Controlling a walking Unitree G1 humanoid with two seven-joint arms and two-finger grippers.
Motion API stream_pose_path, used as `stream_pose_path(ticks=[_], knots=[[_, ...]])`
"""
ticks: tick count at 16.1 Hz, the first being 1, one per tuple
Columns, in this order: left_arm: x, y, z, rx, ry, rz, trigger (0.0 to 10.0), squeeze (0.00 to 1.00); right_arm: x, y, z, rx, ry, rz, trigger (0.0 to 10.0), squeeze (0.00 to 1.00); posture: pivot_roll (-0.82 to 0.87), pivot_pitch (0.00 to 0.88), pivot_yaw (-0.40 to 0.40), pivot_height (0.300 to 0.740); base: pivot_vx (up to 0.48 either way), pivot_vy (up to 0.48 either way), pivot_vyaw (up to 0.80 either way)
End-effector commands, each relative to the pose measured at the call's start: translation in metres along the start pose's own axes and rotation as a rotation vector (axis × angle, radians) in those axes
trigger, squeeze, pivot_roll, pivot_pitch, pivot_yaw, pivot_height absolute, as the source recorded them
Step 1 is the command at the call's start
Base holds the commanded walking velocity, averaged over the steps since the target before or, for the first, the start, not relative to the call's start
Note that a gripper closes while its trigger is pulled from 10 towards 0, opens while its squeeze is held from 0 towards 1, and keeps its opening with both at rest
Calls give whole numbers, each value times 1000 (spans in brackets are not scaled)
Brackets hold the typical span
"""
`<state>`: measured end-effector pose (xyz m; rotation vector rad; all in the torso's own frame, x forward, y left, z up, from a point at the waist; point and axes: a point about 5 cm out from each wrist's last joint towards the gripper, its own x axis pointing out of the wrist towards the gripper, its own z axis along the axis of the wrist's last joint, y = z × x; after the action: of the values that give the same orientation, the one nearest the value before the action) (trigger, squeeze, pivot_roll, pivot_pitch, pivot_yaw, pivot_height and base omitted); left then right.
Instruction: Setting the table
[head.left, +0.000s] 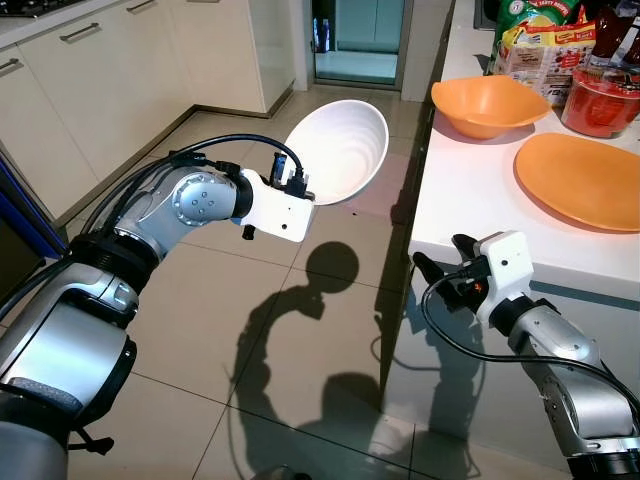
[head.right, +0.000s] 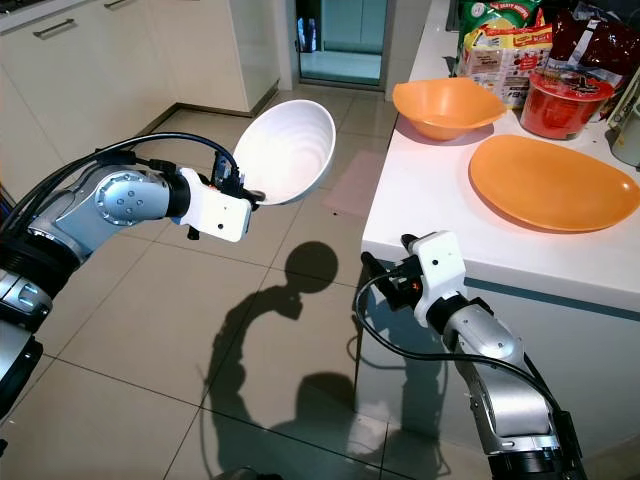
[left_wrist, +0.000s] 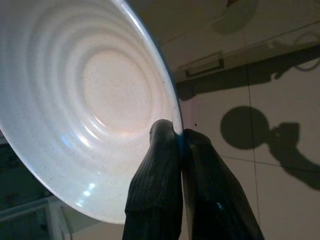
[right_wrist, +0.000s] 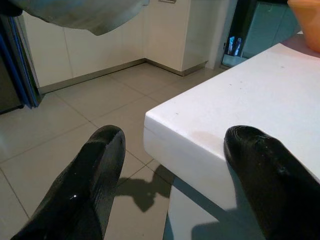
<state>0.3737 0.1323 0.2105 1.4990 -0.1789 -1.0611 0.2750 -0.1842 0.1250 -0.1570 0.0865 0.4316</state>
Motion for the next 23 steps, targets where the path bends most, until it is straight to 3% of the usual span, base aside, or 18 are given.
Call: stream_pose_path(ticks=[1,11,15,21,23], knots=[[-5,8,-1,39,9,20,0,0,1,0,-2,0,15,-7,10000,0,-23,0,84,740,0,0,0],[-13,5,6,315,-16,-106,0,0,6,-4,0,-7,2,-45,10000,0,-17,0,93,740,0,0,0],[-9,2,10,292,-49,-100,0,0,7,-3,-1,-11,2,-45,10000,0,-18,0,92,740,0,0,0],[-8,1,7,358,-19,-113,0,0,12,-6,3,-18,-6,-67,10000,0,-15,0,81,740,0,0,0],[-7,1,6,319,-23,-90,0,0,12,-4,2,-19,-5,-60,10000,0,-17,0,78,740,0,0,0]])
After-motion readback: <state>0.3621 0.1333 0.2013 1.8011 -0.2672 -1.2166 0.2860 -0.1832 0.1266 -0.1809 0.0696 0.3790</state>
